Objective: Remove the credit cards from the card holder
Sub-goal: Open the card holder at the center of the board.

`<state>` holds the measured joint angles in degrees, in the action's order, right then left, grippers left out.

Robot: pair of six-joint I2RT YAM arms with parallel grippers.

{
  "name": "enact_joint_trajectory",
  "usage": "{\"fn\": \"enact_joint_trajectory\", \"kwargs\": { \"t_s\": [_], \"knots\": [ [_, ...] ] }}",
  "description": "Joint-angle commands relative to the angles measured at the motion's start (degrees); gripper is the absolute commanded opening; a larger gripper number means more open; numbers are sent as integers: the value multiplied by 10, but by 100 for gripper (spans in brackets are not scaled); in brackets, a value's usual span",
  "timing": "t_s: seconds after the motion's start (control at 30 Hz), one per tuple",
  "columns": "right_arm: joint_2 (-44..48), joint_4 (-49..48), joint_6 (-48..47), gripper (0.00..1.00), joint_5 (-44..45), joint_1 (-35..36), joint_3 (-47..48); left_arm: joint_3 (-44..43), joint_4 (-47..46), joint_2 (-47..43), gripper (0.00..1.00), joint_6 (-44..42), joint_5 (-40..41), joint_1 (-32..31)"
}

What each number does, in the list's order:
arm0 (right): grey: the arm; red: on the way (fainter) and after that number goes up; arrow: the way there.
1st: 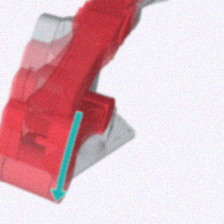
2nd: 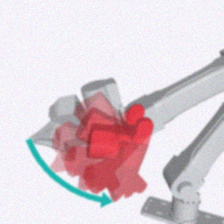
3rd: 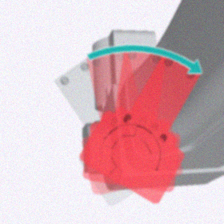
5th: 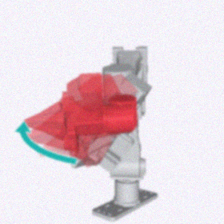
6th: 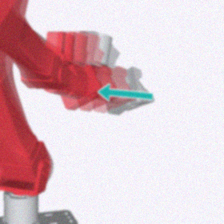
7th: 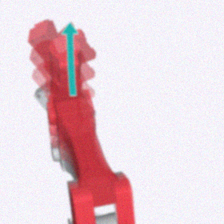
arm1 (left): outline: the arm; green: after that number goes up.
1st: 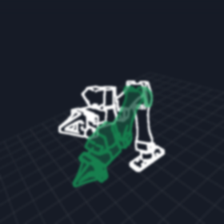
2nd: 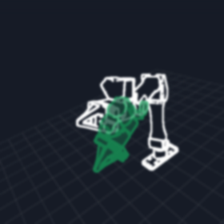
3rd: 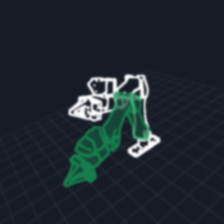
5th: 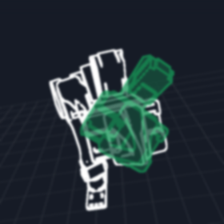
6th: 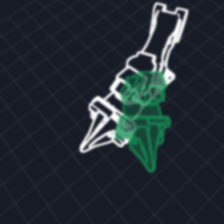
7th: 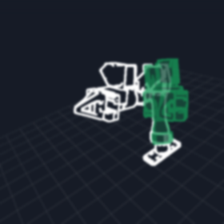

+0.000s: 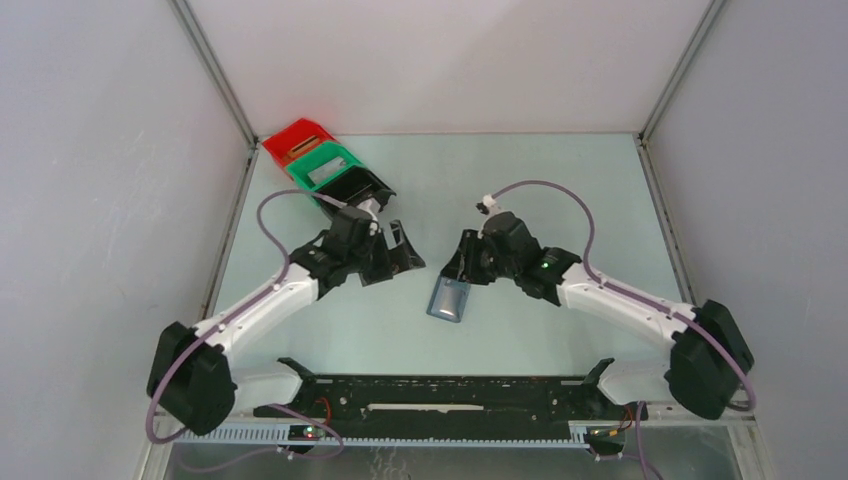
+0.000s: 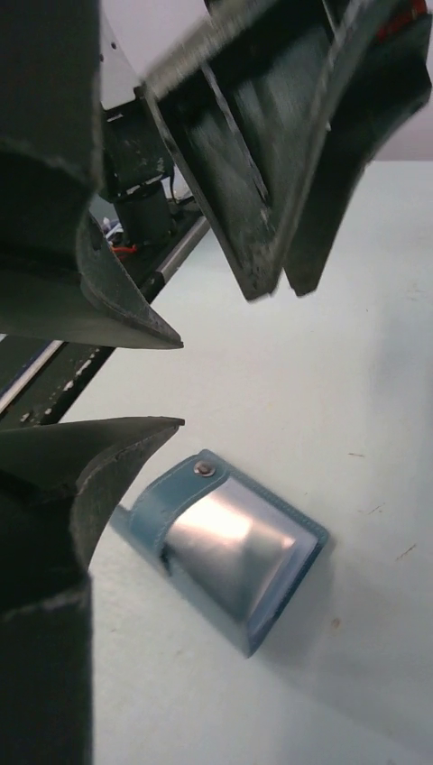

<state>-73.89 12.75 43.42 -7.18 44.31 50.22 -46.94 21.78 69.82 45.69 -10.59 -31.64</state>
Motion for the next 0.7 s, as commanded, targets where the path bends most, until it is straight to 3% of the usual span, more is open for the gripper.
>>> {"fn": "enact_joint_trajectory", "kwargs": {
  "t_s": [0.0, 0.17, 0.43, 0.67],
  "knots": [
    [-64, -39, 2, 41, -16, 7, 31, 25, 9, -47, 96, 5, 19, 24],
    [-99, -1, 11, 34, 1, -1, 29, 25, 2, -39, 99, 2, -3, 26],
    [-44, 33, 33, 32, 44, -24, -45, -16, 10, 0, 98, -37, -1, -7],
    [-4, 18, 53, 30, 38, -68, -136, -49, -15, 71, 94, -46, -72, -40]
  ]
}}
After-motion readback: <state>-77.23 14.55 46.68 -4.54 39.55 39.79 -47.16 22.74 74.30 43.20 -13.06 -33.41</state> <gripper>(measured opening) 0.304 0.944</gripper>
